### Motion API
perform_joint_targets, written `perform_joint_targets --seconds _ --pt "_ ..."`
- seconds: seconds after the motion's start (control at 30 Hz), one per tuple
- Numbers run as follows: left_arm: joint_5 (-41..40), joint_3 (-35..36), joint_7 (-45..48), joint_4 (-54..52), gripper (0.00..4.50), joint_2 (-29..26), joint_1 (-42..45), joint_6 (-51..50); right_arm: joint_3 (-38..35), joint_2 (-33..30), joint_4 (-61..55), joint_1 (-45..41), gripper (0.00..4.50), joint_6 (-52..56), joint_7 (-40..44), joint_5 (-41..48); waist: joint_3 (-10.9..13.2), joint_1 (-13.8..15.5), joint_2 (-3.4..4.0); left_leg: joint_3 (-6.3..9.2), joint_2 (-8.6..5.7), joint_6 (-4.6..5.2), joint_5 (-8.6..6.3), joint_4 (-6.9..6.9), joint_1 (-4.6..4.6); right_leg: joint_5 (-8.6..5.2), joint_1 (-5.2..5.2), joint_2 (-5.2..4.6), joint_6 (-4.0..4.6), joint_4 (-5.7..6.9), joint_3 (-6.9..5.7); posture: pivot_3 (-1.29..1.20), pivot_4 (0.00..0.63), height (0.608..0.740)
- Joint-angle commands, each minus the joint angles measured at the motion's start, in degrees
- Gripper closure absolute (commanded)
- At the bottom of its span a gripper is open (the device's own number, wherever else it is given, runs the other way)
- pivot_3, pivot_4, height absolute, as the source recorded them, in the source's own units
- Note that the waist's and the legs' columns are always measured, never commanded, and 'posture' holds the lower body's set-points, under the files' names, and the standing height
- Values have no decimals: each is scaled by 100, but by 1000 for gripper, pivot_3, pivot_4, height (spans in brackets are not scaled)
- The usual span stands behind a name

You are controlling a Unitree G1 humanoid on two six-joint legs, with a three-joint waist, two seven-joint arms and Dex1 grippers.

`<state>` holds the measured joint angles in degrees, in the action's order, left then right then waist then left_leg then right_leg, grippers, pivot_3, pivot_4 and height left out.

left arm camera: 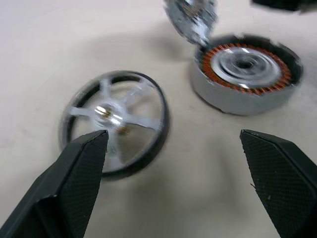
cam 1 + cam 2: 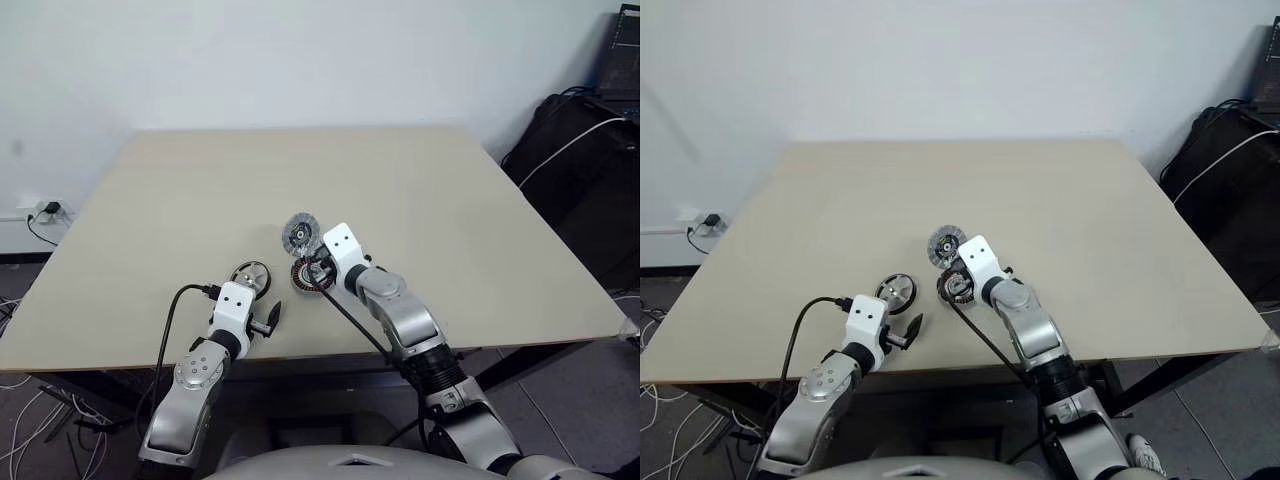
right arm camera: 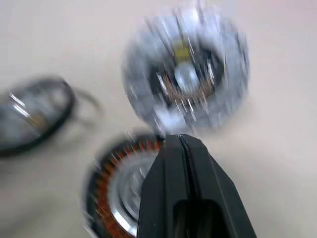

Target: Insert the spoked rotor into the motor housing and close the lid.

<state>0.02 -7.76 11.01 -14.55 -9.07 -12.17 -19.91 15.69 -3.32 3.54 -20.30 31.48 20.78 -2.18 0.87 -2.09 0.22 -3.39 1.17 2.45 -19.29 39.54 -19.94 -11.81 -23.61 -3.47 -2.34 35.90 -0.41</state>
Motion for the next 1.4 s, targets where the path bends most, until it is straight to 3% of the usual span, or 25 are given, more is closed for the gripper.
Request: perform_joint_targets --seconds 0.03,0.2,0.6,1.1,1.4 --pt "-154 576 -634 102 0 422 199 291 87 -65 -700 173 4457 -152 217 166 0 11 -5 1 2 0 0 0 0 0 1 -1 -1 -2 0 0 0 740" --pt "-405 1072 -840 570 0 741 438 434 148 -228 -1183 523 4457 -104 330 249 3 45 -12 2 -7 2 -1 2 1 2 5 -3 -3 -3 -1 0 0 740" --pt "-1204 1198 -84 1152 0 563 1186 -537 126 -505 -1776 942 4457 1 437 483 12 37 -29 2 -12 1 0 4 1 1 7 -1 -2 -5 -3 0 0 740" --pt "-1400 1469 -302 1452 0 541 1622 -1229 -1 -823 -2249 1368 4457 140 385 698 18 52 -42 3 -13 0 1 4 2 1 10 0 -3 -6 -2 0 0 740" --pt "-2560 1938 -53 1151 0 948 1714 -1959 28 -771 -2239 1317 4457 136 355 693 22 57 -49 3 -13 0 1 5 1 1 10 -1 -3 -6 -2 0 0 740"
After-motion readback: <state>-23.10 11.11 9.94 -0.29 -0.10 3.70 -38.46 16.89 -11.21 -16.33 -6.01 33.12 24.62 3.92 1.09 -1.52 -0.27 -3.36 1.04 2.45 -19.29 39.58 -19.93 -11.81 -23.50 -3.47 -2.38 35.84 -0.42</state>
